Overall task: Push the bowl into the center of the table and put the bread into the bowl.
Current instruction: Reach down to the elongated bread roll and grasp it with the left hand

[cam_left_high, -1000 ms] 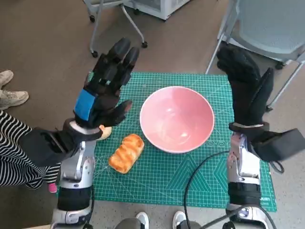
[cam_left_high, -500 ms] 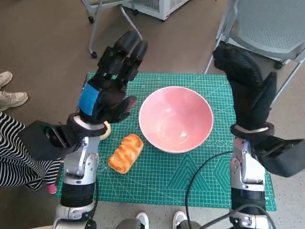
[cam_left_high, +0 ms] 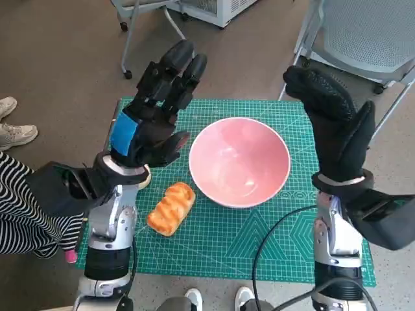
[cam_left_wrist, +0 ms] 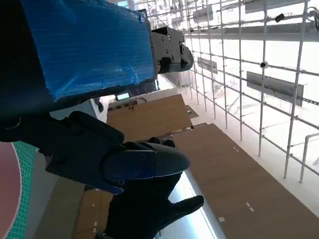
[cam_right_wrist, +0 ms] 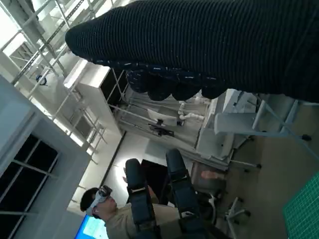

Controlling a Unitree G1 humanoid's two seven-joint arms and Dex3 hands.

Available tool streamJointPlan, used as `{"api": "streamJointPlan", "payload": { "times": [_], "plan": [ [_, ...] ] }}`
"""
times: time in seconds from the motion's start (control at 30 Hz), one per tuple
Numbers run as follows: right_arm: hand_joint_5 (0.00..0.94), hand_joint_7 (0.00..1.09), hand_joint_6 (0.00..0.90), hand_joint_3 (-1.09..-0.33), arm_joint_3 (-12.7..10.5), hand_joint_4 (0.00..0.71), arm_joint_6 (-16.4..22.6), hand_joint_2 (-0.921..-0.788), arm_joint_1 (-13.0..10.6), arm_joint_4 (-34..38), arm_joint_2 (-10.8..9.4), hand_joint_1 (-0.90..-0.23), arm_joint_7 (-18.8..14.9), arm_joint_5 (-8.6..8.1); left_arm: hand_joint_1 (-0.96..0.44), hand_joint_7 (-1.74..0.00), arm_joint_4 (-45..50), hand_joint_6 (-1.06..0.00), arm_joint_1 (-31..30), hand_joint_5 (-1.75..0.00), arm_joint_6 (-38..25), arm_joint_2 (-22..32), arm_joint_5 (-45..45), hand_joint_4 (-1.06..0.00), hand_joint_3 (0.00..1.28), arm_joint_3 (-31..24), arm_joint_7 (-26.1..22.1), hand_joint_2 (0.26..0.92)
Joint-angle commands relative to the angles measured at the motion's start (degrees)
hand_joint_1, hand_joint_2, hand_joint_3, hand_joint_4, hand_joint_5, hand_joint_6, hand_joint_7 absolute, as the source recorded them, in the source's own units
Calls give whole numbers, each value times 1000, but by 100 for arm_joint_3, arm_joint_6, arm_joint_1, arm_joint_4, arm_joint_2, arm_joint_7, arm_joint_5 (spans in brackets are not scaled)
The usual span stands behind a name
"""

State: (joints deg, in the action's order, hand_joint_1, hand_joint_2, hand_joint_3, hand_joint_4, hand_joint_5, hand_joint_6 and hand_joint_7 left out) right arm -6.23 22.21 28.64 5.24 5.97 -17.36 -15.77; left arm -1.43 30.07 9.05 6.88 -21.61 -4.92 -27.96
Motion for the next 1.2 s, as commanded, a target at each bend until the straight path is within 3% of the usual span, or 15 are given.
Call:
{"api": "streamJointPlan", "payload": {
  "times": [0.03,0.3,0.43,0.67,0.9,1.2],
  "plan": [
    [17,577,67,-686,27,199,-58,-921,-123,13,-54,-668,-20,-41,-670,-369,115,1,-27,-3,-15,171,-89,-74,363,-105,-91,921],
    [16,582,65,-685,24,202,-1,-921,-140,41,-83,-667,-46,-59,-689,-407,656,1,-316,-6,-335,881,682,-81,342,-213,226,921],
    [16,585,65,-682,1,205,11,-921,-160,40,-85,-668,-54,-94,-692,-406,1334,1,-621,-8,-1015,1545,1530,-87,334,-207,451,921],
    [14,585,68,-680,-34,205,83,-921,-161,104,-99,-659,-48,-101,-670,-364,2258,0,-1186,-2,-2281,2196,1950,-62,279,-240,412,921],
    [12,586,73,-680,-27,204,118,-921,-160,159,-164,-652,-14,-97,-659,-333,2886,-10,-1845,-3,-2771,2459,2014,-62,233,-344,364,921],
    [10,586,76,-681,-41,204,109,-921,-154,179,-213,-652,-10,-108,-624,-274,3283,-64,-2610,-7,-2740,2420,2056,-90,177,-463,500,921]
  ]
}}
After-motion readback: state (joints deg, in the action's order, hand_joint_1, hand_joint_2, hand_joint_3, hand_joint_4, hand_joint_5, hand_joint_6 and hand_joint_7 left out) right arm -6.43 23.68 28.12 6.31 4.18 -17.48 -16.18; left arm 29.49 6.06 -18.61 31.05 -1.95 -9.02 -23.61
